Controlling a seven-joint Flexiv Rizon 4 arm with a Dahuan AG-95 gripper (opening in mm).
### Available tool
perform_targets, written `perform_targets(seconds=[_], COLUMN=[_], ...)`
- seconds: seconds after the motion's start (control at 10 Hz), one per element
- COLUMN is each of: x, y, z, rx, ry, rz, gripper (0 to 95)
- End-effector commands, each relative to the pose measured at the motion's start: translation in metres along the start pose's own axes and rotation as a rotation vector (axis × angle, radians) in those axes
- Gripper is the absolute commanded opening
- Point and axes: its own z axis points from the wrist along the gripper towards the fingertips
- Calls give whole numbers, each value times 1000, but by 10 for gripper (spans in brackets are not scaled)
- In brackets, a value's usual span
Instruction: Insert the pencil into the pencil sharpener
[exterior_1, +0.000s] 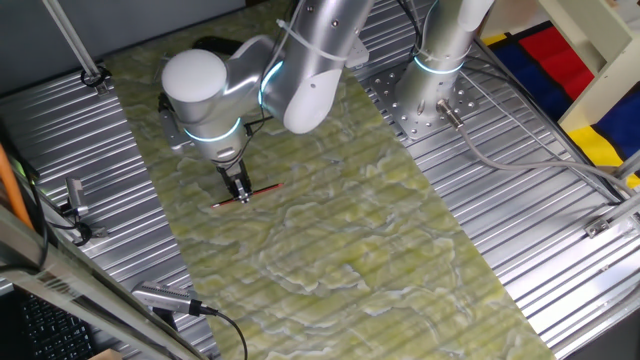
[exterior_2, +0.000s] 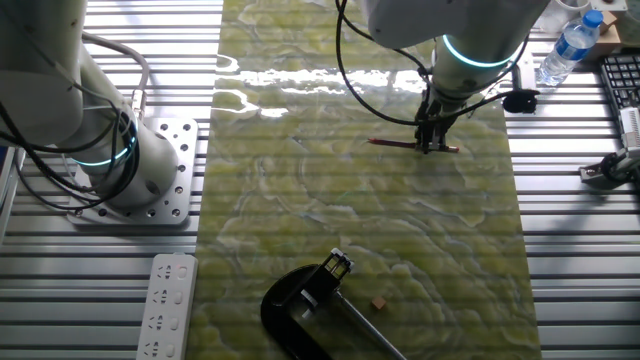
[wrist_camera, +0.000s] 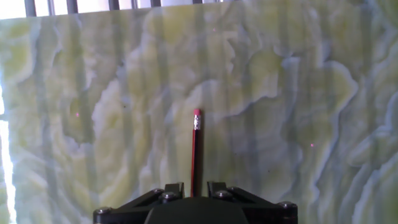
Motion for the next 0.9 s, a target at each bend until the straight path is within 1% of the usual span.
perform_targets(seconds=[0.1, 0.5, 0.6, 0.9], x=[-1, 0, 0, 0], y=[0, 0, 0, 0], z=[0, 3, 3, 3], rx=[1, 2, 0, -2], ry=[0, -7, -7, -10], rz=[2, 5, 10, 7], gripper=[190, 190, 0, 0])
